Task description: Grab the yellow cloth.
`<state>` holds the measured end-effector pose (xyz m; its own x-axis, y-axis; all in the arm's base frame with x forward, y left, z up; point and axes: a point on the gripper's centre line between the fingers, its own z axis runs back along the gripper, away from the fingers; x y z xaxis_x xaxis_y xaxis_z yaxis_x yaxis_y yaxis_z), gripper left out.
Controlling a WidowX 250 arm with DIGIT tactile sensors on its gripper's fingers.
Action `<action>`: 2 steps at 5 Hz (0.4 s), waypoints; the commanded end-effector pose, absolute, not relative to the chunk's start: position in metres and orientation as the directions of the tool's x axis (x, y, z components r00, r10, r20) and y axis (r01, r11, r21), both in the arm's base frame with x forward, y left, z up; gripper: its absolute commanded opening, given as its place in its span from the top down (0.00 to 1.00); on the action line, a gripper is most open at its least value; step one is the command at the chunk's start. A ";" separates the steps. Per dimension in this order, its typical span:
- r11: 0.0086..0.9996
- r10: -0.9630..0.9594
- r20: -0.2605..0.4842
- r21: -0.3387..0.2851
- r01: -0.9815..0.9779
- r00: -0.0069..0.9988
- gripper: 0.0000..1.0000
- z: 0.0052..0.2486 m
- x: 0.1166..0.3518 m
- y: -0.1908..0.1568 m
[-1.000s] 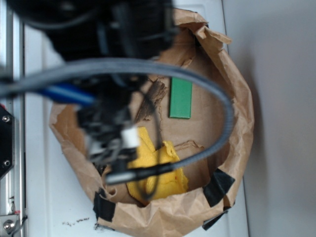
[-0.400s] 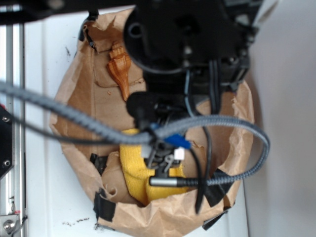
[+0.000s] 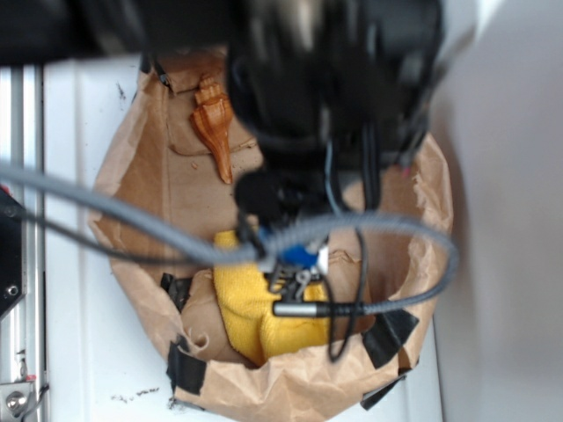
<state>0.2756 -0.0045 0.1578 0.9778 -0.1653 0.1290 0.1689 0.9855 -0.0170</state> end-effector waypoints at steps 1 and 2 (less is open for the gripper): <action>0.945 -0.318 0.086 0.110 0.309 0.944 0.00 0.086 0.282 -0.032; 0.911 -0.412 0.051 0.055 0.410 0.910 0.00 0.066 0.280 -0.048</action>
<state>0.2786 -0.0388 0.0568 0.9187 -0.3945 0.0167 0.3936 0.9183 0.0427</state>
